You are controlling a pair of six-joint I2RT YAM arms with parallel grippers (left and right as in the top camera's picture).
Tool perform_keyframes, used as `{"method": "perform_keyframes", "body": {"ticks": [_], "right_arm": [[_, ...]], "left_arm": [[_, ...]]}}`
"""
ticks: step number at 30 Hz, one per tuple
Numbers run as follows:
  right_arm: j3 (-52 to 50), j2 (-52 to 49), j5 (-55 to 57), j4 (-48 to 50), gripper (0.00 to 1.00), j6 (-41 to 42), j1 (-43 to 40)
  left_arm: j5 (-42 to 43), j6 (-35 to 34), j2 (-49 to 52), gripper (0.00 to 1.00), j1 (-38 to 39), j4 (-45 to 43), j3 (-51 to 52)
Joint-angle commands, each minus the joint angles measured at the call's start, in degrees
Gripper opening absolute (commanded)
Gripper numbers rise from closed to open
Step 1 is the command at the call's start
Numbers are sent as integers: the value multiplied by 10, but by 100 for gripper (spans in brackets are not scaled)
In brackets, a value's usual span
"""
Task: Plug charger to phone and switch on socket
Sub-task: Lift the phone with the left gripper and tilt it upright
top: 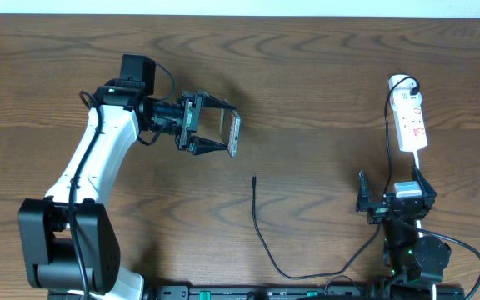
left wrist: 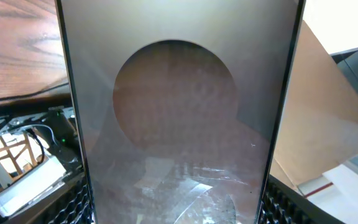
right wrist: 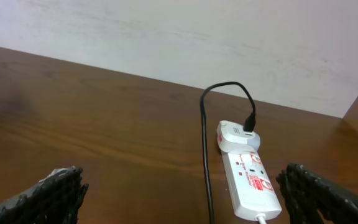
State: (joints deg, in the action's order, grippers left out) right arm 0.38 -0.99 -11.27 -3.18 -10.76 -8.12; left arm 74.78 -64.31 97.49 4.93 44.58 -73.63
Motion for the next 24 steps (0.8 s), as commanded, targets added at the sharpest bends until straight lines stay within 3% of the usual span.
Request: {"method": "perform_keyframes", "body": {"ticks": [1,10,20,24], "right_arm": [[-1,0,2,-3,99,7,3],[-1,0,2,-3,99,7,3],[-1,0,2,-3,99,7,3],[-1,0,2,-1,99,7,3]], "left_arm": [[41,-1,-19,7,0,-1,1],[38,-1,-19,8,0,-1,1],[-91,2,-19,7,0,-1,1],[-100,7,-19,7,0,-1,2]]}}
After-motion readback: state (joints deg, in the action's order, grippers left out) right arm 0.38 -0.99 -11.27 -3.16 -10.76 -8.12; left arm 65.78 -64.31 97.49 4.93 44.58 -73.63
